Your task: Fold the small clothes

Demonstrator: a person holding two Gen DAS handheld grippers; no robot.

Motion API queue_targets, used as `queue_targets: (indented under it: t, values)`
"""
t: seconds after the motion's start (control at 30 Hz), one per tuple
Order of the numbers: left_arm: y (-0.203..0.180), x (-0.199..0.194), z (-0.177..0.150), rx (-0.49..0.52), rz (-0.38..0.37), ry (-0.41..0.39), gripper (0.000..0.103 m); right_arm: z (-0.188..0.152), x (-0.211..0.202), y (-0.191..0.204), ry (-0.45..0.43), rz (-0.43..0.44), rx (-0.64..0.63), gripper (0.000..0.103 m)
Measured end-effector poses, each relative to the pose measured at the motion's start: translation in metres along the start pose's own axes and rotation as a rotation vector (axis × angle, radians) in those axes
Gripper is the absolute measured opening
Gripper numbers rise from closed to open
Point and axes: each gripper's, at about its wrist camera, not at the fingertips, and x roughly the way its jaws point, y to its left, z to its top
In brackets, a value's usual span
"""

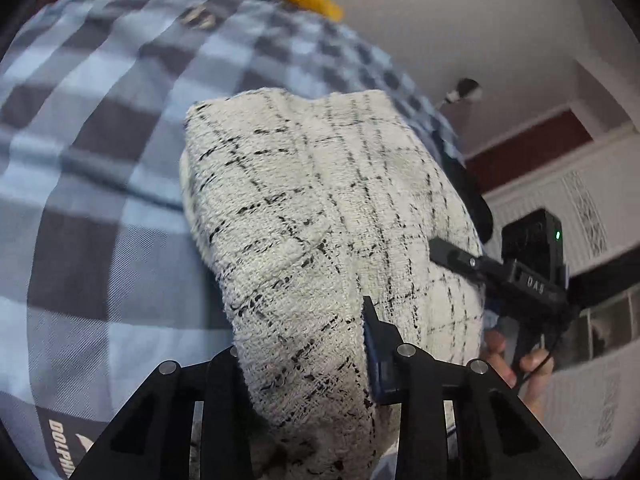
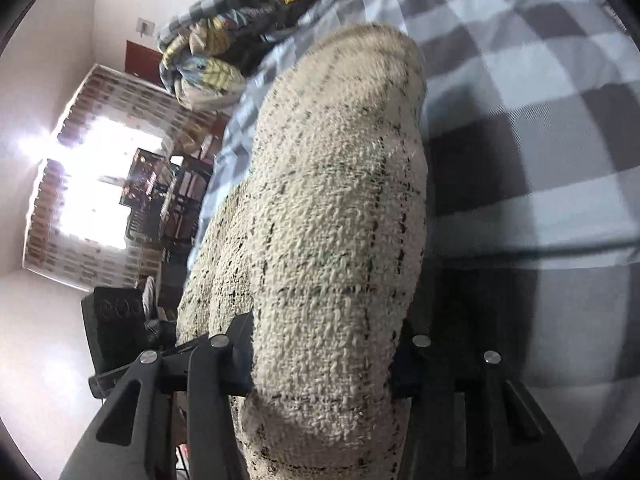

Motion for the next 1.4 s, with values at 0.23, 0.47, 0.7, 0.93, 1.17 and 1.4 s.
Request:
queue_targets:
  t: [0.23,0.47,0.7,0.93,1.17,1.4]
  values:
    - [-0.091,0.037,0.01,0.138,-0.016,0.035,0.032,0.002,-0.071,-0.009,-0.095,-0.091,-0.012,0.041]
    - [-0.163,0.119,0.017,0.182,-0.065,0.067,0.032,0.005,-0.142,-0.081,-0.238,-0.15,0.09,0.041]
    - [-0.177,0.197,0.019,0.172,-0.018,0.125,0.032,0.012,-0.151,-0.157,-0.294,-0.179,0.289,0.041]
    - [-0.144,0.228,0.023,0.074,0.029,0.163,0.069,0.008,-0.128,-0.207,-0.246,-0.26,0.365,0.056]
    - [-0.113,0.187,0.022,0.028,0.137,0.114,0.089,-0.022,-0.155,-0.217,-0.259,-0.275,0.446,0.085]
    - [-0.157,0.079,0.006,0.24,0.488,-0.104,0.089,-0.057,-0.219,-0.105,-0.346,-0.795,0.222,0.086]
